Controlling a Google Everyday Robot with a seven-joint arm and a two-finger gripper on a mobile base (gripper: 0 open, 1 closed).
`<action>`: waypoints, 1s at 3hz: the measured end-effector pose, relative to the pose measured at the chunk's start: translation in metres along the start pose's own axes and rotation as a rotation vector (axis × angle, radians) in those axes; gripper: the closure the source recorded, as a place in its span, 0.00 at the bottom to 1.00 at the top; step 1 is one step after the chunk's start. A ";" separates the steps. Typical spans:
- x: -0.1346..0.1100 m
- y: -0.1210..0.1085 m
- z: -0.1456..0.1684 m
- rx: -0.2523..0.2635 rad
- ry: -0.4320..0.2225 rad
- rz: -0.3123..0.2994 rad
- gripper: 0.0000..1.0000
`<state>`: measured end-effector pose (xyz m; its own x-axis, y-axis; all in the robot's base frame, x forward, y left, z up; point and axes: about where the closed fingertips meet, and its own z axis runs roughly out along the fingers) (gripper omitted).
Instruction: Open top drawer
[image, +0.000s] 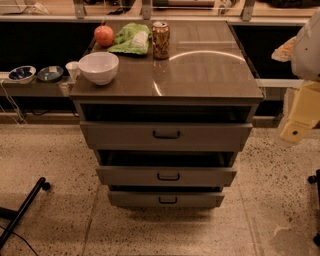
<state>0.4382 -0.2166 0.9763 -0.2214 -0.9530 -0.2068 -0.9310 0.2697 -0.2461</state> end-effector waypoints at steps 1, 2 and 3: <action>0.000 0.000 0.000 0.000 0.000 0.000 0.00; 0.009 0.004 0.032 0.007 0.016 -0.043 0.00; 0.020 0.020 0.065 0.064 0.050 -0.136 0.00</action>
Offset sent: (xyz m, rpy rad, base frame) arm 0.0127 -0.0116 -0.1168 -0.0974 -0.0109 0.1209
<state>0.4338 -0.2211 0.9059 -0.1101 -0.9866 -0.1205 -0.9333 0.1443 -0.3288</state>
